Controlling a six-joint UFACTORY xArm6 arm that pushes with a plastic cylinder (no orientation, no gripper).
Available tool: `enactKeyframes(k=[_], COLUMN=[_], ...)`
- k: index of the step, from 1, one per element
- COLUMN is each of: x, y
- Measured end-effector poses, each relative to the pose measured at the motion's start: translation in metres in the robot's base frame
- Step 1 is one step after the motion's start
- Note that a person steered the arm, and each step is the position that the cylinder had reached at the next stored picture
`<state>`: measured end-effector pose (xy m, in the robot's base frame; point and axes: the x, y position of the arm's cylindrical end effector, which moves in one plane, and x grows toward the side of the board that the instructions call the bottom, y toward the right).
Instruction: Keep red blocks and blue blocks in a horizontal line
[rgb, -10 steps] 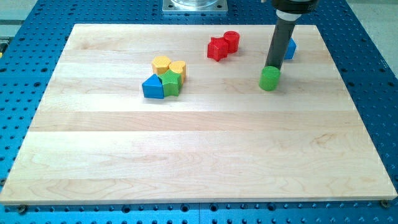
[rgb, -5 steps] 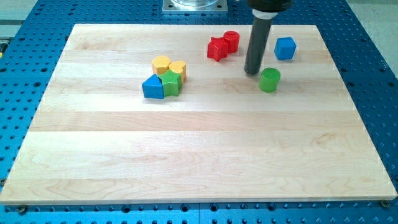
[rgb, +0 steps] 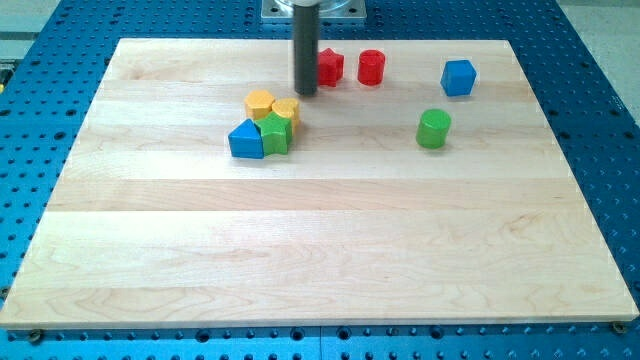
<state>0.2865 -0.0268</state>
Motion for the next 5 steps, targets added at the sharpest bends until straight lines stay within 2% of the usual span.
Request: enactKeyframes(k=[1,3,4,5], x=[-0.049,-0.039,-0.023,-0.006], y=[0.001,0.093,0.097,0.155])
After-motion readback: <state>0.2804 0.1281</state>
